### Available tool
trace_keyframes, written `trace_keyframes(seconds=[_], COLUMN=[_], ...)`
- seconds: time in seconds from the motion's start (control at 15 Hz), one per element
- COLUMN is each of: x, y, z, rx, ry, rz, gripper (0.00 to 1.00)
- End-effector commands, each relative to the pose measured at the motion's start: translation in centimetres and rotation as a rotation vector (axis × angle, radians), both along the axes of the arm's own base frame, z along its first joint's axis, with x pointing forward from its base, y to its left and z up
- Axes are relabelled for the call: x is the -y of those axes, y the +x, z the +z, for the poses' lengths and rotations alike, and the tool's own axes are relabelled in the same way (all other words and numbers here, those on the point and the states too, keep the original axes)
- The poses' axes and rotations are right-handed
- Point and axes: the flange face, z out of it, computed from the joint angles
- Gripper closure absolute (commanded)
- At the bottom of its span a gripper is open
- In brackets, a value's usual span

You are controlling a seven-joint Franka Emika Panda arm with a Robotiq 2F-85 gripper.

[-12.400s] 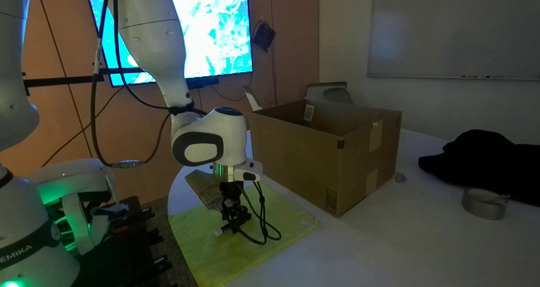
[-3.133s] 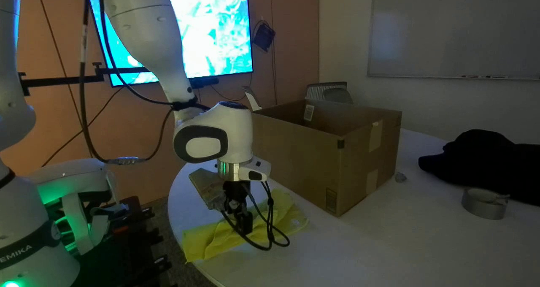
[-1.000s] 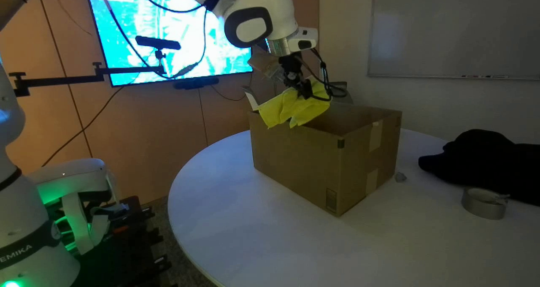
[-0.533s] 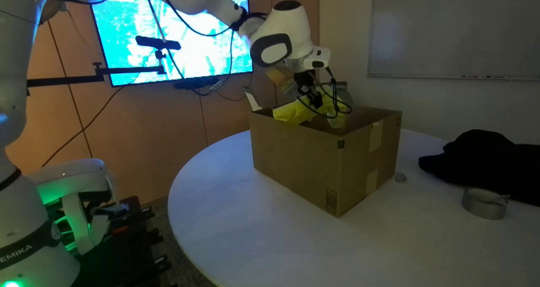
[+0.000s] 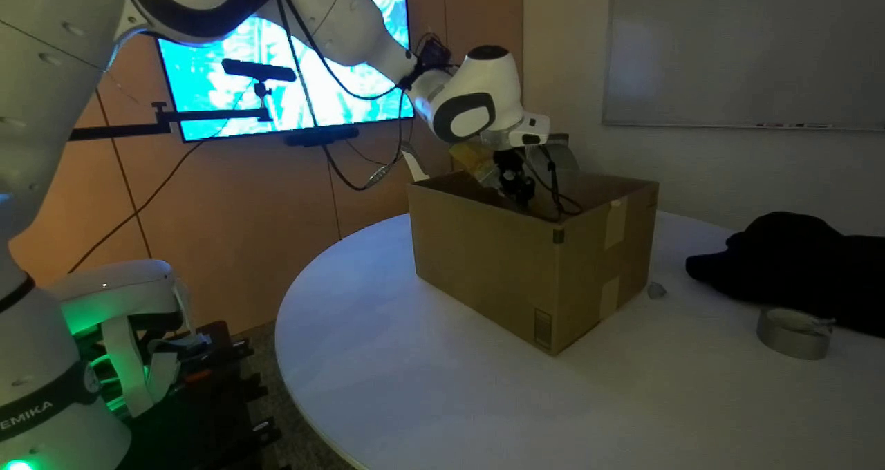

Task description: Put the black marker on the towel then fold the towel twice and put it in the brown box.

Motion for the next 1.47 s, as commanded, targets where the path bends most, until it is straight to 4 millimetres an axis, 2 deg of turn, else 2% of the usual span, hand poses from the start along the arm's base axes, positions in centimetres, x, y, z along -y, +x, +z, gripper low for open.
trace_keyframes(seconds=[0.0,0.07,0.13,0.47,0.67,0.87,1.07,1.4], x=[0.2,0.6,1.1,5.5,8.4,10.1,10.3,10.4], y=[0.4,-0.3,-1.2,-8.2,-12.4,-17.0,-22.1,-32.2], z=[0.4,0.7,1.1,4.5,7.1,9.7,11.9,13.7], rx=[-0.041,-0.074,-0.114,-0.261,-0.220,-0.182,-0.177,-0.406], ry=[-0.034,-0.043,-0.048,-0.087,-0.120,-0.133,-0.135,-0.080], rz=[0.026,0.032,0.060,0.101,0.083,0.091,0.122,0.185], gripper=[0.09,0.02,0.00,0.00,0.00,0.00,0.00,0.00])
